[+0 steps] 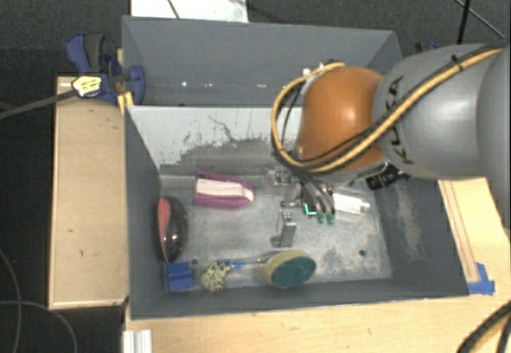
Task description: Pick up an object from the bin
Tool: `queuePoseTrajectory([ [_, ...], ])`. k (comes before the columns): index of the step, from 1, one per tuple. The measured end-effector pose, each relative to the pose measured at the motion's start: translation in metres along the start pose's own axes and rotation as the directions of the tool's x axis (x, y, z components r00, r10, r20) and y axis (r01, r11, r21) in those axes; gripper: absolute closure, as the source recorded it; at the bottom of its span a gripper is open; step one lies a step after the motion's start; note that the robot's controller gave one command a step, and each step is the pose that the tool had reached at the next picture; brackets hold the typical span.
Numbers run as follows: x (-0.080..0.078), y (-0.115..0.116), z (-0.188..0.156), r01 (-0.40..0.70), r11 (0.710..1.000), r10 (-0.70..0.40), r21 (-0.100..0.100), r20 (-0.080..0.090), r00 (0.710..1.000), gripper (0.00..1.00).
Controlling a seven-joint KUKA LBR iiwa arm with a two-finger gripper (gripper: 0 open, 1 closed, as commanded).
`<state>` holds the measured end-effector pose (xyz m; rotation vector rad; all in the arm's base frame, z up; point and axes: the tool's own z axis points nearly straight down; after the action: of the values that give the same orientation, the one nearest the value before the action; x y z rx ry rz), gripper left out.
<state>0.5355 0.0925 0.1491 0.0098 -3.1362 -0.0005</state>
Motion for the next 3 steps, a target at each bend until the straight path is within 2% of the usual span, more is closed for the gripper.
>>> queuePoseTrajectory([
  [1,0.053,-0.006,0.079,0.057,0.998,-0.057,-0.003,0.008,0.998,0.00],
  [2,0.050,-0.008,0.075,0.051,0.999,-0.051,-0.001,0.011,0.999,1.00],
  [3,0.017,0.005,0.008,0.042,0.999,-0.042,-0.002,0.017,0.999,1.00],
])
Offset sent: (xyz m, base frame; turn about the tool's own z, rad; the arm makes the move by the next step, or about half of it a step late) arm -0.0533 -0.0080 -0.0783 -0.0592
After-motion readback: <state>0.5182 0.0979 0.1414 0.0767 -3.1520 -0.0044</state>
